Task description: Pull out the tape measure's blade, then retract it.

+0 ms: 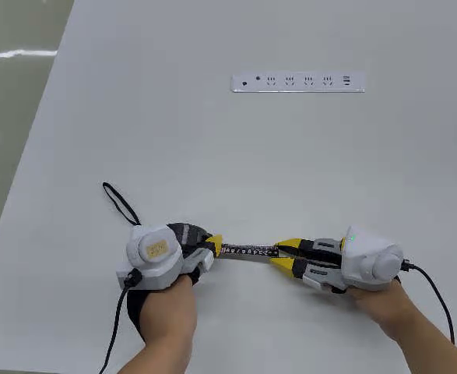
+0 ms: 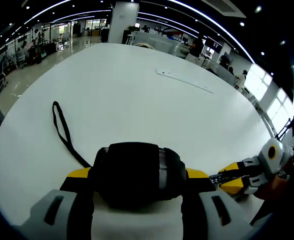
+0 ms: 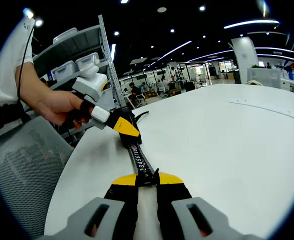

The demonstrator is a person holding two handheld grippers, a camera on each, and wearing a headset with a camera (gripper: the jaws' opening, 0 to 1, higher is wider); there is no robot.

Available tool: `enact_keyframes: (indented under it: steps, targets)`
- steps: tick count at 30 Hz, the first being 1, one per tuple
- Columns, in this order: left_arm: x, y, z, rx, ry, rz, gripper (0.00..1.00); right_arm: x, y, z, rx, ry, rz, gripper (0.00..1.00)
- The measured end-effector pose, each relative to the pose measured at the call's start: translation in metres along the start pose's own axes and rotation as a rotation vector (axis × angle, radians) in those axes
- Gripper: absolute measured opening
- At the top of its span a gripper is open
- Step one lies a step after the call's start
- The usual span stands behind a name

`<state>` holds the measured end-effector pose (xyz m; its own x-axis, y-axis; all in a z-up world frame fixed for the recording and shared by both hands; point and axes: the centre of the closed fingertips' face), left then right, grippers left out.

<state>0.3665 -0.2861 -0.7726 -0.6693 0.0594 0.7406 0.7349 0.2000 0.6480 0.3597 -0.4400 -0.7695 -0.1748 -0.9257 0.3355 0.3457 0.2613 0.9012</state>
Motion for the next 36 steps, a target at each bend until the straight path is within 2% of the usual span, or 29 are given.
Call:
enact_keyframes:
  steps: [19,36]
  targets:
    - [0.000,0.000,0.000,0.001,0.000,0.001,0.69,-0.017,0.006,0.005,0.000,0.017,-0.004,0.12]
    - [0.000,0.000,0.000,0.003,-0.004,0.001,0.69,-0.035,0.006,0.011,0.005,0.029,0.017,0.12]
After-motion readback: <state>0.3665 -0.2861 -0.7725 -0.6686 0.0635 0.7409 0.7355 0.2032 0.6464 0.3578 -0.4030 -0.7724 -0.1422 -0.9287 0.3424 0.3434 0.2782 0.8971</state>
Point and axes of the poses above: the centre of the closed fingertips' face, and the gripper's own axes: x roughly backward along the fingers, z roughly to its left, y roughly out of its top, and after that the axes turned 1 degree about -x, right-handed
